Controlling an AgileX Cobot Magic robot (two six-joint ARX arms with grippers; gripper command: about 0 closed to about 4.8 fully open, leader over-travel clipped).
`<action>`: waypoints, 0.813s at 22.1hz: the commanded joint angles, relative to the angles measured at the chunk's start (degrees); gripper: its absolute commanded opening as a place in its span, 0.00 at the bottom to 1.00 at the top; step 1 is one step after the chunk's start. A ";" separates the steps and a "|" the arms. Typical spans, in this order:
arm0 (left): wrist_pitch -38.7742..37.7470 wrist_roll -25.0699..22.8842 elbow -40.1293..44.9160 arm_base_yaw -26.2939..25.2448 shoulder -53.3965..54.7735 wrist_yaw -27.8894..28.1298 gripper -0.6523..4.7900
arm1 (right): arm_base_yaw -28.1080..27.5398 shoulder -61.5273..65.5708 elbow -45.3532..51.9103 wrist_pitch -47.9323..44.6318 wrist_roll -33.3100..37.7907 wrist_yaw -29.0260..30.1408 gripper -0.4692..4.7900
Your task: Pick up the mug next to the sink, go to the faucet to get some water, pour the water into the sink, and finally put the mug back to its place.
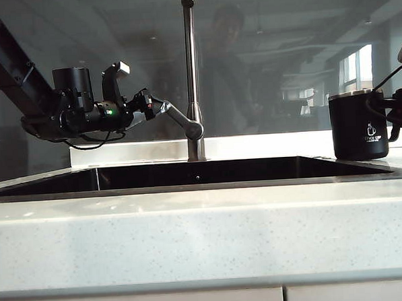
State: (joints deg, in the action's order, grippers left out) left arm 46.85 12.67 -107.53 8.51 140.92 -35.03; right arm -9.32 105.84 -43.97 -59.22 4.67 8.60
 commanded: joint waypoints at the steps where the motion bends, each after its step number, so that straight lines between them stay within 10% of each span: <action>1: 0.31 -0.07 -0.13 -0.04 -0.13 0.31 0.96 | -0.02 -0.26 -0.24 -0.59 -0.20 -0.11 0.10; 18: 0.31 -0.07 -0.13 -0.04 -0.13 0.31 0.96 | -0.04 -0.37 -0.22 3.72 -0.15 -0.13 0.37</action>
State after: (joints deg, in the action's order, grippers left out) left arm 46.85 12.67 -107.53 8.51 140.92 -35.00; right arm -9.39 105.86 -43.97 -55.22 4.54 8.23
